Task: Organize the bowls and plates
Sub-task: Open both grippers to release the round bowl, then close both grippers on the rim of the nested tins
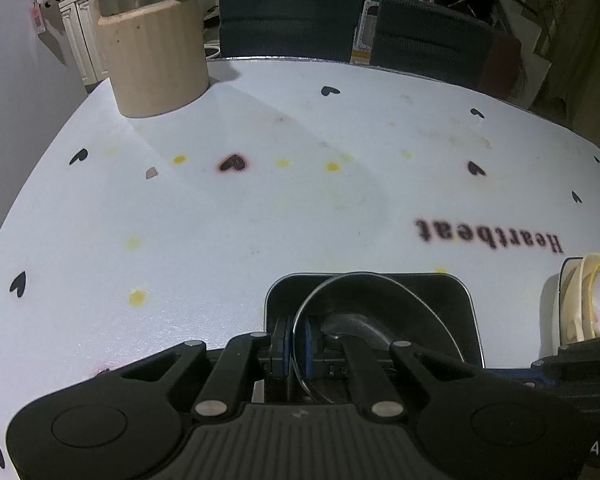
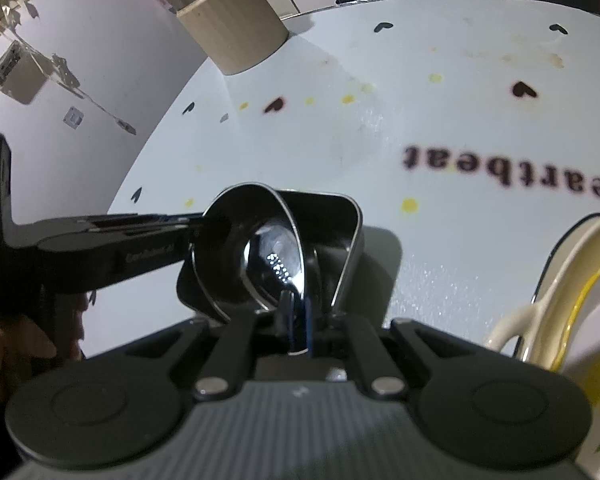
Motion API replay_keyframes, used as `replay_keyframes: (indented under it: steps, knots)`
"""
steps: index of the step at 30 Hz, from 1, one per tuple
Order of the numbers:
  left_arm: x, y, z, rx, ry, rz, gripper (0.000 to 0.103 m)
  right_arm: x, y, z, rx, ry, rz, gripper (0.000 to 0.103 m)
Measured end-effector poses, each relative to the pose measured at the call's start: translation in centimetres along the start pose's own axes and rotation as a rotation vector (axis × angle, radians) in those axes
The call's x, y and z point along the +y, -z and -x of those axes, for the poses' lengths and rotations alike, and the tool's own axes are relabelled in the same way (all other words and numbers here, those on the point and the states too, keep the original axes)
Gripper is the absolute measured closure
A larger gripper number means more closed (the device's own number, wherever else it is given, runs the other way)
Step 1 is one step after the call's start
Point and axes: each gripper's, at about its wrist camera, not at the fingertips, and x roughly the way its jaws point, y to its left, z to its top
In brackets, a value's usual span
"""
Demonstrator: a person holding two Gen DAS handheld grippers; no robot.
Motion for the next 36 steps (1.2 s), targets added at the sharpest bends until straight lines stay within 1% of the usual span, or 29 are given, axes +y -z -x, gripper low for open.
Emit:
replay_keyframes:
  steps: [4, 6, 8, 10, 11, 12, 13, 14, 16, 19, 22, 24, 28, 32, 36]
  knots:
    - [0.2, -0.2, -0.3, -0.006, 0.000, 0.007, 0.093, 0.0, -0.1, -0.2, -0.008, 0.011, 0.015, 0.094]
    - [0.4, -0.3, -0.3, -0.008, 0.006, 0.016, 0.091, 0.0, -0.2, -0.1, -0.013, 0.007, 0.009, 0.090]
    - [0.5, -0.3, -0.1, -0.018, 0.010, 0.022, 0.084, -0.3, -0.3, 0.1, -0.018, 0.003, -0.013, 0.088]
    - [0.6, -0.4, 0.3, -0.034, 0.026, 0.030, 0.080, -0.7, -0.5, 0.6, -0.026, -0.014, -0.039, 0.084]
    - [0.7, -0.5, 0.5, -0.042, 0.033, 0.034, 0.078, -0.8, -0.5, 0.9, -0.030, -0.021, -0.051, 0.080]
    - [0.7, -0.5, 0.7, -0.049, 0.039, 0.036, 0.077, -1.0, -0.6, 1.3, -0.035, -0.025, -0.060, 0.074]
    - [0.8, -0.6, 0.9, -0.057, 0.043, 0.038, 0.076, -1.0, -0.6, 1.6, -0.043, -0.030, -0.065, 0.072]
    - [0.9, -0.6, 1.2, -0.068, 0.044, 0.041, 0.073, -1.2, -0.7, 2.0, -0.055, -0.034, -0.071, 0.070]
    - [1.1, -0.6, 1.8, -0.091, 0.037, 0.048, 0.066, -1.6, -0.7, 2.6, -0.076, -0.031, -0.085, 0.070]
    - [1.9, -0.5, 2.4, -0.108, 0.049, 0.073, 0.066, -2.4, -0.8, 2.5, -0.083, -0.002, -0.110, 0.070]
    - [2.6, -0.2, 2.4, -0.091, 0.031, 0.076, 0.066, -2.8, -0.6, 1.4, -0.058, 0.017, -0.127, 0.071]
    - [2.9, 0.0, 2.2, -0.077, 0.027, 0.075, 0.066, -2.7, -0.5, 0.9, -0.054, 0.027, -0.118, 0.077]
    - [3.6, 0.6, 1.9, -0.040, 0.024, 0.061, 0.067, -2.3, -0.4, 0.3, -0.046, 0.038, -0.101, 0.078]
    - [4.0, 1.0, 1.6, -0.015, 0.034, 0.049, 0.068, -2.2, -0.3, -0.3, -0.032, 0.044, -0.091, 0.087]
    - [4.0, 1.2, 1.4, -0.003, 0.054, 0.037, 0.069, -1.7, 0.0, -0.8, -0.028, 0.053, -0.084, 0.089]
